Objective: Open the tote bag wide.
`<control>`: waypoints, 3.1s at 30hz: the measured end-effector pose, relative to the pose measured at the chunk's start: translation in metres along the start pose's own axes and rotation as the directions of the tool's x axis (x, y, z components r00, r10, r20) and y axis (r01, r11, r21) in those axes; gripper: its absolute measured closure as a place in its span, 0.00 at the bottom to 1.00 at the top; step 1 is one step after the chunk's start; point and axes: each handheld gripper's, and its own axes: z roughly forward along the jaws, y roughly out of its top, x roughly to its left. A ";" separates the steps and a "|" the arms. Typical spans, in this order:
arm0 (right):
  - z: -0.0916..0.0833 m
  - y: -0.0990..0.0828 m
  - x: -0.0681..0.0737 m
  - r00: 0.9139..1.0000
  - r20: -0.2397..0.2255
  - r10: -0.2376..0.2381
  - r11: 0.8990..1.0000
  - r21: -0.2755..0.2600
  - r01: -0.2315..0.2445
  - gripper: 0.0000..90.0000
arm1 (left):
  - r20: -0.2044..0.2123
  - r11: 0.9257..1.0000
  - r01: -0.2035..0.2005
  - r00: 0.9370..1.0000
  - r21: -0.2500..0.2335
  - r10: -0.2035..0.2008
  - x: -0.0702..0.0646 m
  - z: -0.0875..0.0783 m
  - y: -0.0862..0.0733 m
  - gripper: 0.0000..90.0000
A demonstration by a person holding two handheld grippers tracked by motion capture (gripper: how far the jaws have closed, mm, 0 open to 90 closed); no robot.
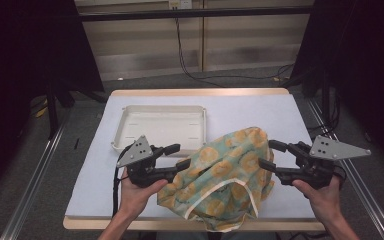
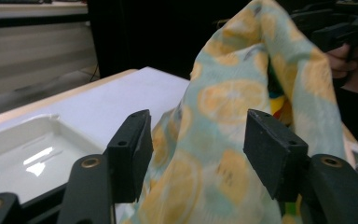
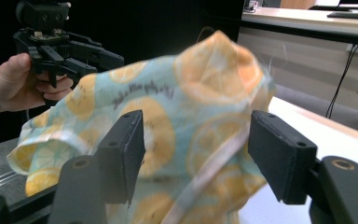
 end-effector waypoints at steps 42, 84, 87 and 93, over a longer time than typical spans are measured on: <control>-0.039 -0.016 -0.010 0.999 0.008 0.045 0.998 -0.032 -0.044 1.00 | 0.068 0.995 0.100 0.993 0.013 -0.101 0.026 0.013 0.010 1.00; -0.020 -0.084 -0.041 0.989 0.100 0.105 0.980 0.160 -0.120 1.00 | 0.028 0.966 0.175 0.983 0.188 -0.184 0.048 0.051 -0.028 0.98; -0.012 -0.091 -0.041 0.991 0.095 0.098 0.974 0.196 -0.115 1.00 | 0.034 0.964 0.171 0.983 0.201 -0.182 0.049 0.055 -0.037 0.98; -0.003 -0.102 -0.041 0.992 0.082 0.095 0.965 0.239 -0.112 1.00 | 0.031 0.954 0.189 0.979 0.233 -0.201 0.053 0.057 -0.048 0.98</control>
